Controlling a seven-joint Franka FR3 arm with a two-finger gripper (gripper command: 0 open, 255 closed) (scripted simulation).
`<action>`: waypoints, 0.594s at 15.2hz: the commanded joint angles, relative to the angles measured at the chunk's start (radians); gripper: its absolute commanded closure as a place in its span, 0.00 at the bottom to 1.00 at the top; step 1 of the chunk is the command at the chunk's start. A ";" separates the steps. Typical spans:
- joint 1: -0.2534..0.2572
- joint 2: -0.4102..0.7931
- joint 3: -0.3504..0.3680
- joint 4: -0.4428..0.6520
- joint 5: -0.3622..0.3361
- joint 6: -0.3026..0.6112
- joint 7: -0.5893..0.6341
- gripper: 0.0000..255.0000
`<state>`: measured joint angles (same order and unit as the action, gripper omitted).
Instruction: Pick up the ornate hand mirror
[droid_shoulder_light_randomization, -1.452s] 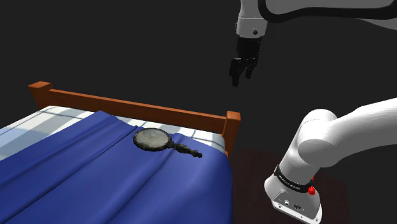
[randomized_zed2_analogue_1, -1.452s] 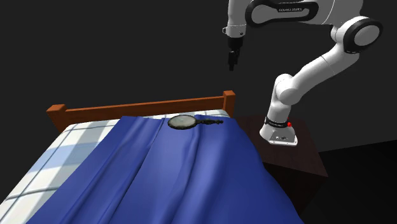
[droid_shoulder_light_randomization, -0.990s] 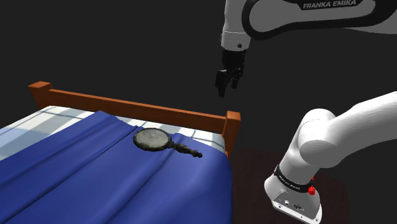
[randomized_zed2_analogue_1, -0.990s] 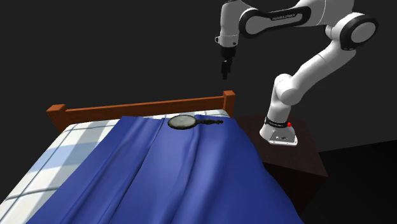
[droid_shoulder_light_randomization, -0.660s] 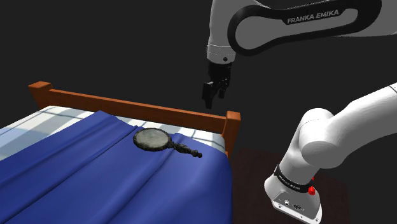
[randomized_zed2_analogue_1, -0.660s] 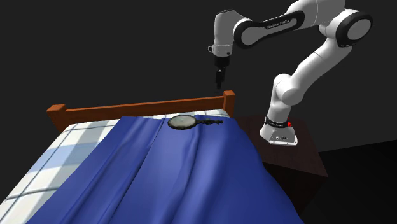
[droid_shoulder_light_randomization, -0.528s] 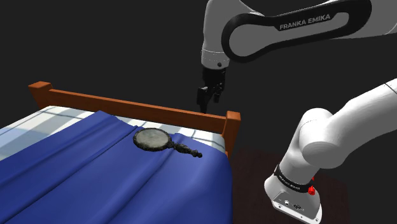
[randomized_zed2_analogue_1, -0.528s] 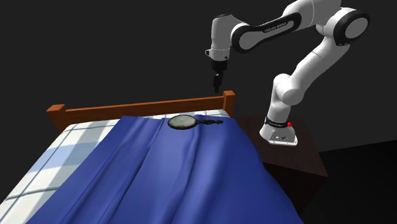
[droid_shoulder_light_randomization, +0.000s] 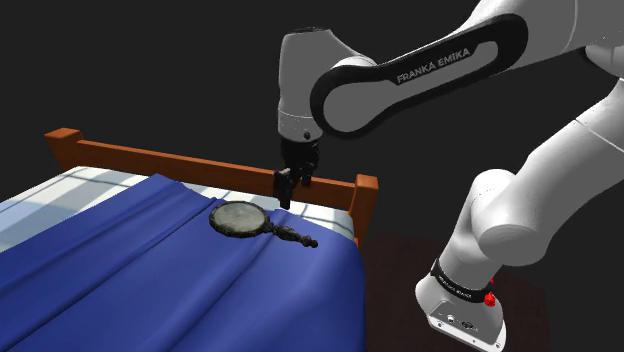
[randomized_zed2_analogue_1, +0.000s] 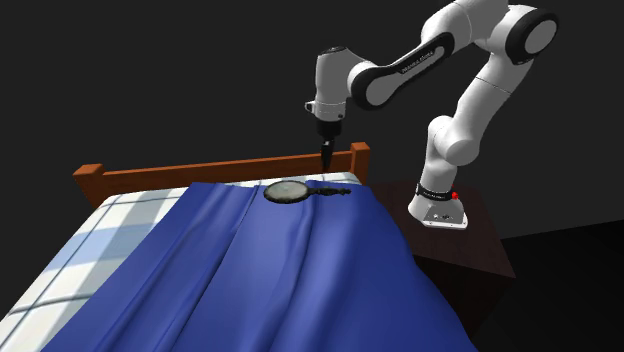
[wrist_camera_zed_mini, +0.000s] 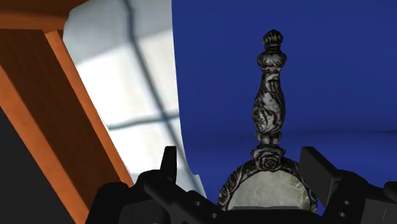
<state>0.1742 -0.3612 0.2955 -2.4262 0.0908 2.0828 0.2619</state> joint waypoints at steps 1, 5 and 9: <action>0.010 0.063 0.022 0.012 -0.001 0.059 0.007 0.00; 0.025 0.157 0.058 0.036 -0.013 0.138 0.029 0.00; 0.024 0.189 0.064 0.009 -0.022 0.196 0.037 0.00</action>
<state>0.1979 -0.1811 0.3568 -2.4117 0.0710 2.2638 0.2958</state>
